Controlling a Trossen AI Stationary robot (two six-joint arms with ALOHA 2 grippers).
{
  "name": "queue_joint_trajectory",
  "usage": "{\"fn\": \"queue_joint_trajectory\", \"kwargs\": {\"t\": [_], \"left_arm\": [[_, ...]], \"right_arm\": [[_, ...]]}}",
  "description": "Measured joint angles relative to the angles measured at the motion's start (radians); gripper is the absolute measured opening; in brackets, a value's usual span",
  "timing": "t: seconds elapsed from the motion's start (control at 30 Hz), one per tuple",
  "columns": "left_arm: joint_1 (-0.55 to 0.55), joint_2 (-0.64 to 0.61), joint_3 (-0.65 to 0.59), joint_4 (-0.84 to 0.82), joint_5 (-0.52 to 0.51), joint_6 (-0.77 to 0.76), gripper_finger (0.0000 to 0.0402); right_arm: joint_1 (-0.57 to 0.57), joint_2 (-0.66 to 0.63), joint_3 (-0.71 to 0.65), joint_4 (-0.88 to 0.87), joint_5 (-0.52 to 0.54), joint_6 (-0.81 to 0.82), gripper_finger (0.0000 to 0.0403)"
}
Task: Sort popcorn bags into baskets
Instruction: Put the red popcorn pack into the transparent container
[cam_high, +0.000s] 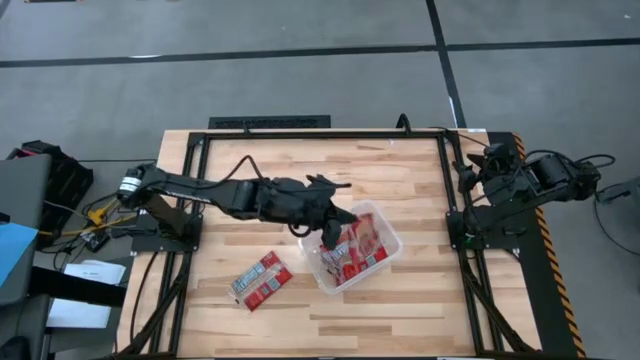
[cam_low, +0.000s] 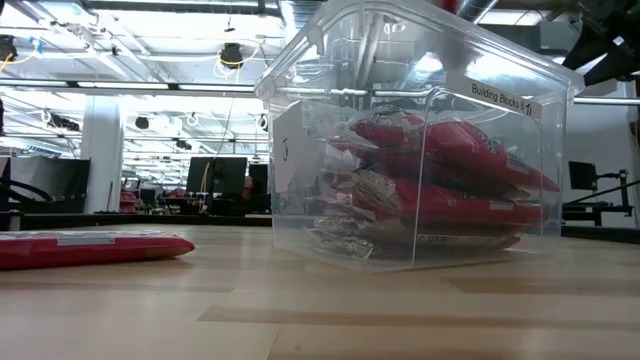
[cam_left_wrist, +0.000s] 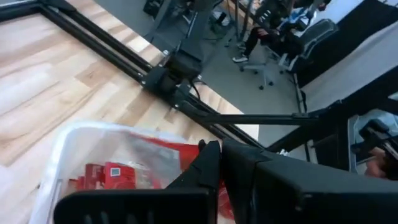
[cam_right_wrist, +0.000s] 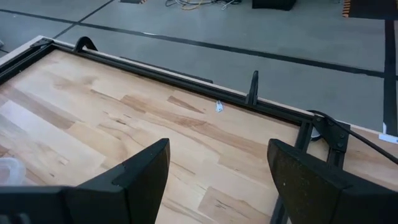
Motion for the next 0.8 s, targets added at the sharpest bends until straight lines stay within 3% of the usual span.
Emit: {"fn": "queue_joint_trajectory", "kwargs": {"t": [0.27,0.57,0.8], "left_arm": [[-0.029,0.006,0.0,-0.008,-0.087,0.106,0.0],[-0.015,0.075,0.004,0.042,-0.066,0.129,0.0],[0.005,0.028,-0.001,-0.144,-0.032,0.095,0.0]], "right_arm": [[0.0,0.0,0.0,0.0,-0.024,-0.001,0.0295],[0.0,0.0,0.0,0.0,-0.024,0.0,0.0295],[0.001,0.0,0.0,0.023,-0.031,0.001,0.0295]]}}
